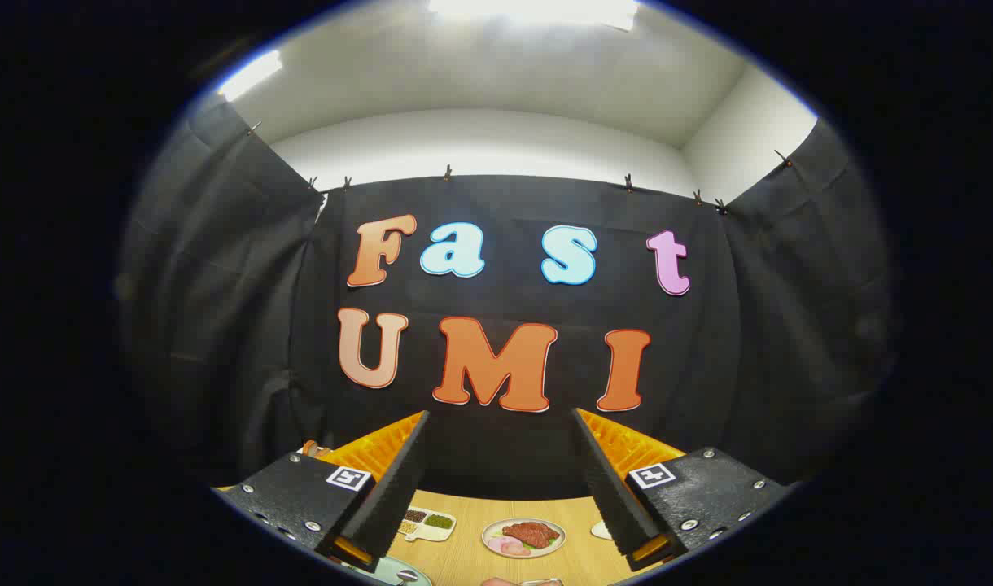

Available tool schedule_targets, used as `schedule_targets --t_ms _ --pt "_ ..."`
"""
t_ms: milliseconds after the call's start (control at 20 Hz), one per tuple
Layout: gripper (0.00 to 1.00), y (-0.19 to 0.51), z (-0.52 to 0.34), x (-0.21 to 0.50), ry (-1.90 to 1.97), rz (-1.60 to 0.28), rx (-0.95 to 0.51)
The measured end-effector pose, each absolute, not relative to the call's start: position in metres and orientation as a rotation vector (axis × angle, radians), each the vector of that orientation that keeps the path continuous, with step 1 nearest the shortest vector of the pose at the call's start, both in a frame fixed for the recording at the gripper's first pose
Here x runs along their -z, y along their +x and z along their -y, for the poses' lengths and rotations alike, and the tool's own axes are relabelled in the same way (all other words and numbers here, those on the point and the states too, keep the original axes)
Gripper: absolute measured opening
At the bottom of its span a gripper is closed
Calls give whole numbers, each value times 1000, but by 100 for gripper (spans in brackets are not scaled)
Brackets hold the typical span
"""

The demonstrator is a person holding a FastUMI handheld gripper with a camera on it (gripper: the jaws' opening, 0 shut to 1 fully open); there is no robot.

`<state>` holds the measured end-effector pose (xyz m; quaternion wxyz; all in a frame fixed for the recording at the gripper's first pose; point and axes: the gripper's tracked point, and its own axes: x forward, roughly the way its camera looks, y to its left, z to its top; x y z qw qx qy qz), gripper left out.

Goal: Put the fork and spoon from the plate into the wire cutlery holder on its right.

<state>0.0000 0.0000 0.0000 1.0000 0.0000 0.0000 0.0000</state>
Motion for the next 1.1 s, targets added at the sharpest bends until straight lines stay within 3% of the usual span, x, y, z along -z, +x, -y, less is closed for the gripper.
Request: schedule_targets --t_ms 700,1100 --pt "99 12 -7 10 22 -35 -25" --pt "99 13 -42 84 25 -277 -85"
